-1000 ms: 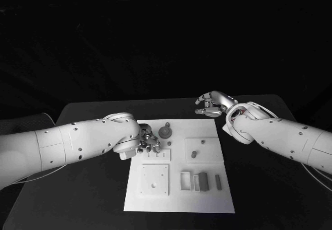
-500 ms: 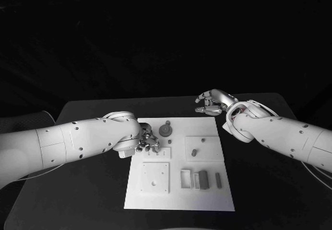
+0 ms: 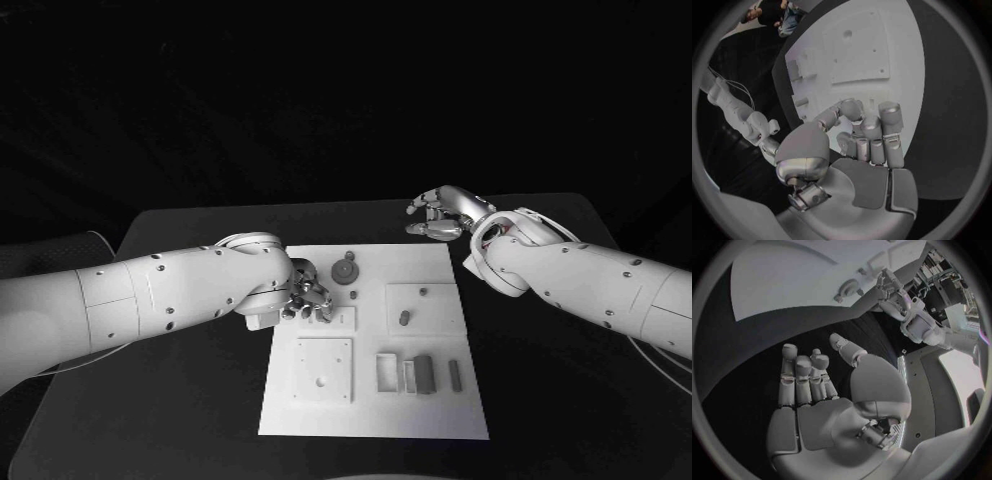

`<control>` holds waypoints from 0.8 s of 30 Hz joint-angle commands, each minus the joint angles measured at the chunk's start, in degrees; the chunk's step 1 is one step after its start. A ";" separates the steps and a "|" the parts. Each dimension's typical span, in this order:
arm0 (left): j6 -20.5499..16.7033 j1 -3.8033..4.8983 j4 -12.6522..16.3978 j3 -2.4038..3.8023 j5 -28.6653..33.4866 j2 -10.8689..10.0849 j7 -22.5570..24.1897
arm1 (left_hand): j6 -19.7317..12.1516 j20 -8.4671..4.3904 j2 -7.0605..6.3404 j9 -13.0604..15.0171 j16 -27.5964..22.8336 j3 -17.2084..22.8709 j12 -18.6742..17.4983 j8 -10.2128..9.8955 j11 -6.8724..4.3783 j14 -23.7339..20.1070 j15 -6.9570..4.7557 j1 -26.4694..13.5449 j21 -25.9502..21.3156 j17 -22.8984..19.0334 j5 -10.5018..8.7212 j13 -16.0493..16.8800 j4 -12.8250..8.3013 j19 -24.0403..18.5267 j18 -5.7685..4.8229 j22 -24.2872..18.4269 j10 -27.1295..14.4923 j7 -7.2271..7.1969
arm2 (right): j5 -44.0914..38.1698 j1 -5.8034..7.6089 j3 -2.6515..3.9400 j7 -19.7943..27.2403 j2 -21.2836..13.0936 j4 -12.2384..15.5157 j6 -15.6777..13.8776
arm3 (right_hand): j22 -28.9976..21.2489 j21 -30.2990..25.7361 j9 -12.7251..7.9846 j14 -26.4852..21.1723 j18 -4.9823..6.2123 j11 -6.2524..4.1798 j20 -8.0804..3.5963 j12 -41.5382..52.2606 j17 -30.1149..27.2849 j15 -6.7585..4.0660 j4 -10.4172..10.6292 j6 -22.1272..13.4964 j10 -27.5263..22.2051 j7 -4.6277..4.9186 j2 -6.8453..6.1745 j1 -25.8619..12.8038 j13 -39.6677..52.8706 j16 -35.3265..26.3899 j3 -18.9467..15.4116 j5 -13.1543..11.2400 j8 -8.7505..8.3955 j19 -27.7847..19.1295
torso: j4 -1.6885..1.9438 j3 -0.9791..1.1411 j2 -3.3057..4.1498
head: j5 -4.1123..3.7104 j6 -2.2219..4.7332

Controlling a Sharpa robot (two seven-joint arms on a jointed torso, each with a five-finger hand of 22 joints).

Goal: Assemble the parts on the task board

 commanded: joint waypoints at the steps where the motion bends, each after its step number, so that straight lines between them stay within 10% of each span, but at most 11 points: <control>1: 0.66 -0.21 -0.02 0.04 -0.17 0.22 0.02 | 14.87 0.21 0.15 1.60 0.17 0.03 0.19 1.37 -0.07 1.30 -1.44 -0.27 0.19 0.06 -0.12 0.08 0.33 -0.17 1.80 1.06 0.19 -3.17 | -0.80 -0.02 0.03 0.04 0.02 0.13 0.75 | 0.37 -0.32 -0.06 0.10 0.81 -0.11 0.09 -0.26 -0.08 -0.32 0.23 -0.03 -0.33 0.55 -0.10 0.38 -0.08 -0.15 -0.15 0.26 0.34 -0.37 | -0.01 0.02 0.01 | -0.03 0.10; 24: -0.51 -0.74 -0.86 0.05 -0.96 0.66 0.30 | 14.63 0.23 0.06 1.57 0.11 -0.17 0.24 1.40 0.00 1.12 -1.48 -0.86 0.31 0.03 -0.48 0.04 1.03 -0.28 1.87 1.06 0.02 -3.09 | -0.84 -0.08 0.03 -0.04 -0.01 0.46 0.69 | 0.37 -0.34 -0.12 0.04 0.81 -0.08 0.11 -0.25 -0.09 -0.30 0.25 -0.14 -0.40 0.58 -0.10 0.40 -0.13 -0.13 -0.16 0.29 0.29 -0.41 | 0.01 0.00 -0.01 | -0.40 0.47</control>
